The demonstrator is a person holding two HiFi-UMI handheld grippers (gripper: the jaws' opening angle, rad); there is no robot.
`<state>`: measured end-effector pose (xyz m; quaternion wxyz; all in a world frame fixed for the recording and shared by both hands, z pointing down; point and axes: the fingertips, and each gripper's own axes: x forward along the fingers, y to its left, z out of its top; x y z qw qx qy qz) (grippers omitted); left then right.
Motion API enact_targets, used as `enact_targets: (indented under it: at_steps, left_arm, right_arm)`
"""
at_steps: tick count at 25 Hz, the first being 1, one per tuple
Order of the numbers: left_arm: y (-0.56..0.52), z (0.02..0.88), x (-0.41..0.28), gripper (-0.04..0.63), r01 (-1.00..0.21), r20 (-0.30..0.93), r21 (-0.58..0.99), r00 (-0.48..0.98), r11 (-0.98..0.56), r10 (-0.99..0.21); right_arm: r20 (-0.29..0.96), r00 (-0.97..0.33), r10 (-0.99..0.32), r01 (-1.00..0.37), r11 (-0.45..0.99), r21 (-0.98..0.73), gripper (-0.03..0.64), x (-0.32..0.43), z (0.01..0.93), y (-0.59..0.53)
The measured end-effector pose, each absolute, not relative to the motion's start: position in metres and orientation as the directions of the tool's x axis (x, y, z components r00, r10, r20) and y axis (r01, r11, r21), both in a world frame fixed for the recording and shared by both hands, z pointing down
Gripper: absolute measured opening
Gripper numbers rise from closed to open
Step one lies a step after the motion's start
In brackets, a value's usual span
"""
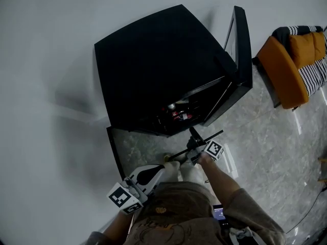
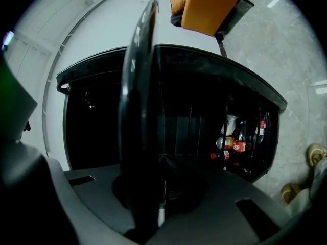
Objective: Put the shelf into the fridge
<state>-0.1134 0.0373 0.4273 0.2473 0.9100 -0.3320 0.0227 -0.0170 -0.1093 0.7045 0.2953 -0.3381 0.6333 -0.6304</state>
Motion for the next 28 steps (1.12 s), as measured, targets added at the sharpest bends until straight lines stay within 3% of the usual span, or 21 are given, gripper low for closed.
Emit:
enact_targets:
  at_steps: [6, 13, 28]
  left_arm:
    - [0.037, 0.432, -0.120, 0.006, -0.634, 0.214, 0.442, 0.761, -0.634, -0.612]
    - [0.035, 0.435, -0.123, 0.006, -0.645, 0.224, 0.444, 0.752, -0.622, -0.620]
    - [0.034, 0.441, -0.123, 0.006, -0.657, 0.240, 0.465, 0.739, -0.594, -0.630]
  right_arm:
    - [-0.001, -0.596, -0.803, -0.001, 0.003, -1.000, 0.026, -0.020, 0.697, -0.113]
    - [0.034, -0.585, -0.810, -0.006, -0.038, -0.999, 0.026, -0.022, 0.714, -0.117]
    - [-0.009, -0.574, -0.819, 0.044, -0.020, -0.999, 0.026, -0.029, 0.718, -0.132]
